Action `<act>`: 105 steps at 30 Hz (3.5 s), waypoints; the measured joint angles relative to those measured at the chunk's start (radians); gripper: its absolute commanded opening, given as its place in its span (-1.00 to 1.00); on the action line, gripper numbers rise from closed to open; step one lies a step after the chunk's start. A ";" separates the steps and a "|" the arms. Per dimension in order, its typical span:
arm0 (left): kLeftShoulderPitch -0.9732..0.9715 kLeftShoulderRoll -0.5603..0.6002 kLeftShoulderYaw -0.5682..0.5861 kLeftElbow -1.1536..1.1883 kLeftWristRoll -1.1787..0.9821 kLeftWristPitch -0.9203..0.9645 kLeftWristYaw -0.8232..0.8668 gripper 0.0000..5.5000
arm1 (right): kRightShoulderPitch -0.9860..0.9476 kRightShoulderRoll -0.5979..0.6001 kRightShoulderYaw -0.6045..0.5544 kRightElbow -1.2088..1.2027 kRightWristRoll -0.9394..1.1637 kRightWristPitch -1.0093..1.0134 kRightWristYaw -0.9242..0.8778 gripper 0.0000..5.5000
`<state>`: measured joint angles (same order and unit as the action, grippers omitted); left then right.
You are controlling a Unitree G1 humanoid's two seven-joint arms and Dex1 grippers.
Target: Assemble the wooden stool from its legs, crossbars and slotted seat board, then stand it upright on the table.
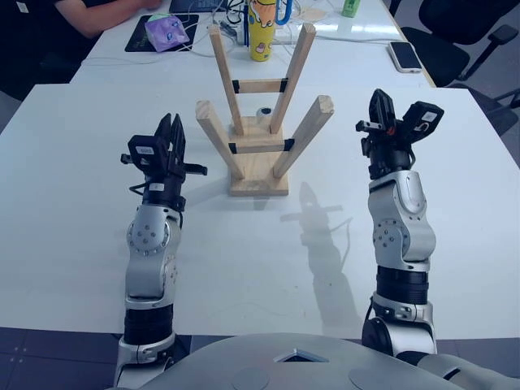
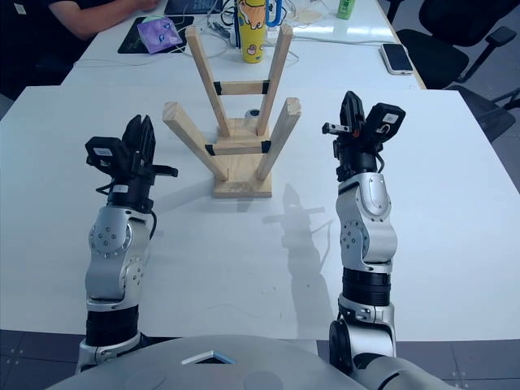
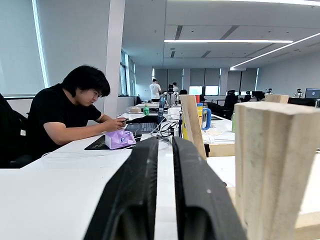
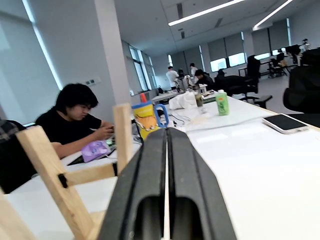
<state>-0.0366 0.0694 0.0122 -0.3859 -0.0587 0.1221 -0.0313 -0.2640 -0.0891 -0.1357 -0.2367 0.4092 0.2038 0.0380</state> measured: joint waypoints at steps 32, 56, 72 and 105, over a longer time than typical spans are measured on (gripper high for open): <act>-0.007 0.058 -0.032 0.022 0.150 0.176 0.019 -0.99 | 0.030 -0.088 0.161 -0.005 -0.049 0.284 0.141 -1.00; -0.118 0.455 -0.338 0.413 0.218 0.016 -0.665 -0.99 | -0.405 -0.210 0.218 0.866 -0.115 -0.163 1.033 -1.00; -0.184 0.484 -0.308 0.544 0.276 -0.017 -0.603 -0.99 | -0.141 -0.043 0.389 0.503 -0.277 -0.172 0.795 -1.00; 0.010 0.303 -0.278 0.267 0.286 0.309 -0.342 -0.99 | 0.101 -0.218 0.188 0.502 -0.340 -0.055 0.469 -1.00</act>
<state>-0.0264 0.3723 -0.2657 -0.1188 0.2271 0.4313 -0.3735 -0.1635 -0.3074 0.0523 0.2655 0.0690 0.1483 0.5069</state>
